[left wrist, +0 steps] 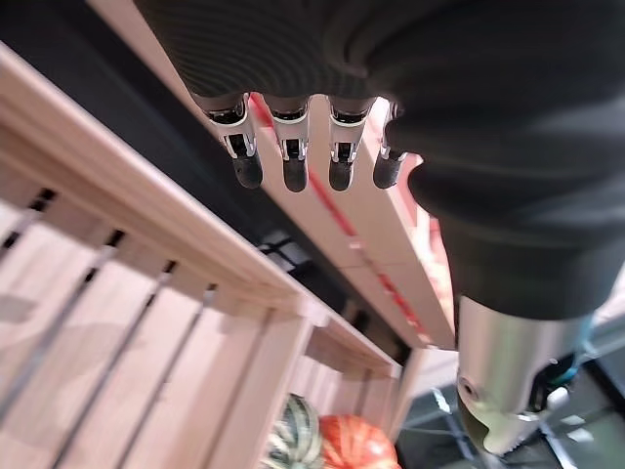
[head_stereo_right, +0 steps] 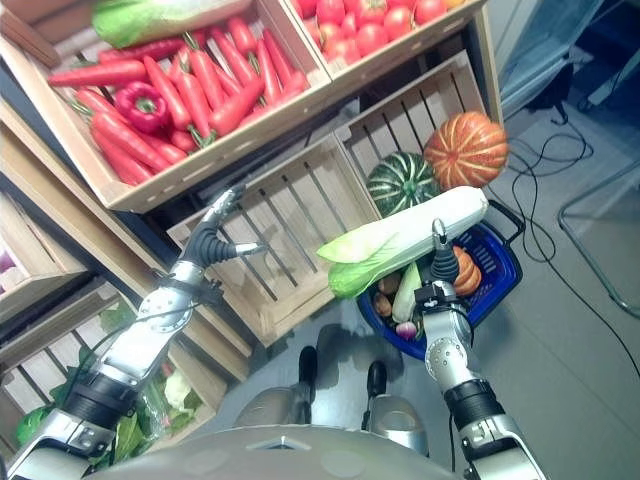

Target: Pick up fruits and vegetables into the basket

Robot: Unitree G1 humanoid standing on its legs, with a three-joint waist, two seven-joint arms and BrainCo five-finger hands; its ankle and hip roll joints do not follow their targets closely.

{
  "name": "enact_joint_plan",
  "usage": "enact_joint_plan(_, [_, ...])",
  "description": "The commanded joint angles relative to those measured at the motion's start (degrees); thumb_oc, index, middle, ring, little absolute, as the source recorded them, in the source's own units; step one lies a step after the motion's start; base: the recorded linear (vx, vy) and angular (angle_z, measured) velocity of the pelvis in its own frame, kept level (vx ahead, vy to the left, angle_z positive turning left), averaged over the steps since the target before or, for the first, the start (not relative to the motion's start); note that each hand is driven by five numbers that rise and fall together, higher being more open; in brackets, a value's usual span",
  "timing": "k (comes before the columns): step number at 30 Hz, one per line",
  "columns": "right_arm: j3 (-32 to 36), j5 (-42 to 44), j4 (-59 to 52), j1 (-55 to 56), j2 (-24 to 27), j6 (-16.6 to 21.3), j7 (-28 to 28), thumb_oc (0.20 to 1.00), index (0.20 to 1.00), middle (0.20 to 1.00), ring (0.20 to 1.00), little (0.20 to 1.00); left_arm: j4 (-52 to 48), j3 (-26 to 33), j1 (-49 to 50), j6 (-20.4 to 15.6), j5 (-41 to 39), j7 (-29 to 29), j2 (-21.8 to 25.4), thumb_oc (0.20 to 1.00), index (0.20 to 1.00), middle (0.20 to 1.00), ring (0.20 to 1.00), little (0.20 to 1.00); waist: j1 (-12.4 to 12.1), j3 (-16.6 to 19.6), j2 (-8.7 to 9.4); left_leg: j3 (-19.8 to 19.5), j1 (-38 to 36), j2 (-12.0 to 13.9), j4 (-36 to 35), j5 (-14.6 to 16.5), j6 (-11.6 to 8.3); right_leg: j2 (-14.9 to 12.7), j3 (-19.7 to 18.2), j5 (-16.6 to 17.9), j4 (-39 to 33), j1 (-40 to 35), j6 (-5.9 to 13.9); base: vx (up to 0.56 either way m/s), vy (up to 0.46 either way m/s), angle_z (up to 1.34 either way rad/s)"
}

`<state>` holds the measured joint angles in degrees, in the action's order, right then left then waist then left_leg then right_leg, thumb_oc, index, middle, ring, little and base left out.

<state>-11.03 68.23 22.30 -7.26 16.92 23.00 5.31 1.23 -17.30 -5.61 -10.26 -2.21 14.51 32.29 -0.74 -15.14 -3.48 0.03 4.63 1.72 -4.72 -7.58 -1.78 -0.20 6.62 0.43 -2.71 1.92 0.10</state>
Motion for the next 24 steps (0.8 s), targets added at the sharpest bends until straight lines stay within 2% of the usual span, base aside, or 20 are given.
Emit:
enact_joint_plan(1, [3.01, 1.73, -1.87, -5.90, 0.20, 5.76, -1.29, 0.200, 0.200, 0.200, 0.200, 0.200, 0.05, 3.24, -5.54, -4.84, -0.28, 4.77, 0.51, 1.000, 1.000, 1.000, 1.000, 1.000, 0.75, -5.74, 1.26, 2.07, 2.24, -2.87, 9.44, 9.50, 0.92, -1.83, -0.63, -3.33, 9.95, 4.89, 2.43, -0.16, -0.006, -0.05])
enact_joint_plan(4, [5.13, 2.48, 0.78, -6.85, 1.13, 6.91, -3.06, 0.200, 0.200, 0.200, 0.200, 0.200, 0.45, 2.92, -6.83, -5.15, -0.99, 6.51, 0.78, 1.000, 1.000, 1.000, 1.000, 1.000, 0.74, -9.16, 1.33, 2.12, 6.96, -2.67, 16.36, 10.68, 0.28, -2.22, -0.29, -4.68, 16.22, 8.82, 1.97, -0.16, -0.037, -0.03])
enact_joint_plan(5, [6.08, 1.63, 2.10, -7.40, 1.49, 7.44, -5.36, 0.200, 0.200, 0.200, 0.200, 0.200, 0.84, 2.53, -7.55, -4.92, -2.24, 7.04, 0.90, 1.000, 1.000, 1.000, 1.000, 1.000, 0.59, -10.39, 1.41, 1.83, 9.30, -2.91, 19.48, 11.53, 0.09, -2.53, -0.28, -5.32, 18.62, 10.52, 1.83, -0.09, -0.050, 0.06])
enact_joint_plan(10, [10.31, -0.57, 10.74, -15.34, 4.80, 7.23, -13.17, 0.200, 0.200, 0.200, 0.200, 0.200, 2.12, 0.21, -12.07, -4.61, -4.12, 8.56, 0.26, 1.000, 1.000, 1.000, 1.000, 1.000, -0.16, -14.34, 1.38, 2.12, 15.95, -3.46, 25.25, 12.92, -0.33, -3.12, 0.77, -5.77, 22.40, 15.68, 1.59, -0.11, -0.046, 0.07])
enact_joint_plan(12, [10.94, -2.36, 14.65, -19.58, 6.46, 6.99, -18.18, 0.200, 0.200, 0.200, 0.200, 0.200, 2.27, -1.29, -14.08, -4.45, -4.34, 9.35, -0.01, 1.000, 1.000, 1.000, 1.000, 1.000, -0.56, -14.65, 1.23, 1.93, 19.40, -3.64, 27.47, 13.39, -0.33, -3.27, 0.99, -6.08, 24.74, 19.04, 1.43, -0.13, -0.034, 0.10])
enact_joint_plan(16, [12.52, -2.77, 21.15, -26.55, 9.59, 4.01, -25.93, 0.200, 0.200, 0.200, 0.200, 0.200, 2.74, -4.95, -18.64, -3.72, -4.48, 11.79, -0.93, 1.000, 1.000, 1.000, 1.000, 1.000, -1.53, -14.65, 0.78, 2.29, 28.28, -3.85, 33.85, 15.24, -0.48, -4.09, 2.00, -7.92, 32.04, 27.52, 1.01, -0.09, -0.035, 0.12])
enact_joint_plan(19, [12.60, -4.20, 22.63, -28.49, 10.37, 2.97, -28.03, 0.200, 0.200, 0.200, 0.200, 0.200, 3.08, -5.78, -19.99, -3.61, -4.77, 12.11, -1.28, 1.000, 1.000, 1.000, 1.000, 1.000, -1.83, -14.65, 0.63, 2.39, 30.96, -4.08, 36.24, 16.05, -0.33, -4.52, 2.20, -8.60, 34.73, 30.28, 0.97, -0.04, -0.029, 0.19])
enact_joint_plan(20, [12.64, -7.27, 25.04, -31.56, 11.69, 2.43, -31.53, 0.200, 0.200, 0.200, 0.200, 0.200, 3.41, -7.12, -21.61, -3.42, -3.98, 11.82, -1.59, 1.000, 1.000, 1.000, 1.000, 1.000, -2.23, -14.65, 0.45, 2.72, 34.10, -4.29, 38.97, 16.86, -0.09, -5.16, 2.52, -9.11, 38.01, 33.66, 1.00, -0.03, -0.029, 0.18])
enact_joint_plan(24, [12.75, -8.27, 26.02, -34.18, 13.16, 1.07, -34.41, 0.200, 0.200, 0.200, 0.200, 0.200, 3.61, -8.59, -23.04, -2.82, -4.51, 11.25, -2.06, 1.000, 1.000, 1.000, 1.000, 1.000, -2.62, -14.65, 0.25, 2.95, 37.96, -4.83, 42.45, 18.11, 0.08, -5.56, 2.90, -9.78, 41.60, 37.63, 1.15, 0.00, -0.012, 0.09])
